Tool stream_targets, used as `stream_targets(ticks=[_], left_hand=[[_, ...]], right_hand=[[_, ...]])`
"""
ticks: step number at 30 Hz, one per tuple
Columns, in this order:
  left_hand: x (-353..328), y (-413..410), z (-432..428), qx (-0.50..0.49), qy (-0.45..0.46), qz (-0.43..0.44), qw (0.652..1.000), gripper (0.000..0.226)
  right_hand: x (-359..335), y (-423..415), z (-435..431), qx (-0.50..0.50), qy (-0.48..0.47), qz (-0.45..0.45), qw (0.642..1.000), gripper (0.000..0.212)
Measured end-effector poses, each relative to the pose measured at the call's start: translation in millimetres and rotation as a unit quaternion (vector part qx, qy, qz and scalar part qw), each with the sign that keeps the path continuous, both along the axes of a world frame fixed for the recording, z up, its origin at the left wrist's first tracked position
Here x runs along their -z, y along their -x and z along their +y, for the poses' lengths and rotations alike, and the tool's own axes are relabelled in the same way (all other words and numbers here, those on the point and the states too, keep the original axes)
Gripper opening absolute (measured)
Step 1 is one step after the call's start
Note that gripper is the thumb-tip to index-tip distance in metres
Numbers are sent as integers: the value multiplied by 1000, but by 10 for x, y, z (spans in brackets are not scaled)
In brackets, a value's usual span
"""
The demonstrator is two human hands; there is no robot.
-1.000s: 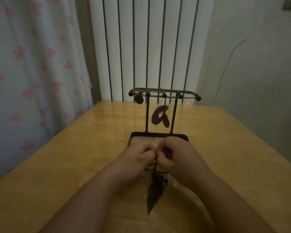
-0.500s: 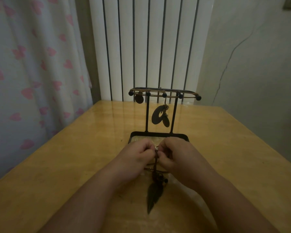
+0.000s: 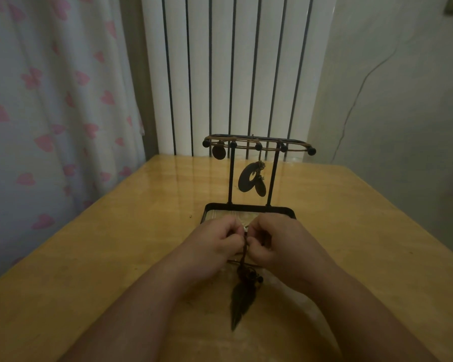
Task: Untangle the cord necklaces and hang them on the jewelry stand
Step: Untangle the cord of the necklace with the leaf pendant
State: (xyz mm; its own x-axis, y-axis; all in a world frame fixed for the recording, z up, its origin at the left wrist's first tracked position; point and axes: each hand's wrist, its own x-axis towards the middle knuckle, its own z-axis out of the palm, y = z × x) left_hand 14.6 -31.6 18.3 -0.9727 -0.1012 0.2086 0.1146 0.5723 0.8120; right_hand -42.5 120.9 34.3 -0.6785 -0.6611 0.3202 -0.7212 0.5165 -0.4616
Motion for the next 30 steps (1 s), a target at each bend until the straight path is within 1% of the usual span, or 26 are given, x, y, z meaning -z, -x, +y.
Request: stream_targets(ticks=[7,11,15,18,23,30], left_hand=[[-8,-9,12,1,-38,6,999,30],[-27,-6,8,-2,-11,7,1000,24],[-2,0,-10,1,-4,3,1000,20],[4,1,-15,0,-10,16,1000,22],[-31,-2,-19,-3,-17,26,1000,23],[-24,-11,8,1,-3,29,1000,20]], right_hand=[[-16,-27,-31,0,-1,1,1000,6],[-11,-38,-22,1,4,3,1000,7],[-8,-35,-21,3,-1,-1,1000,9],[-10,-33,-14,-1,5,0,1000,11],[-4,-34,1,-9,33,5,999,9],[-7,-46,-15,-3,27,19,999,7]])
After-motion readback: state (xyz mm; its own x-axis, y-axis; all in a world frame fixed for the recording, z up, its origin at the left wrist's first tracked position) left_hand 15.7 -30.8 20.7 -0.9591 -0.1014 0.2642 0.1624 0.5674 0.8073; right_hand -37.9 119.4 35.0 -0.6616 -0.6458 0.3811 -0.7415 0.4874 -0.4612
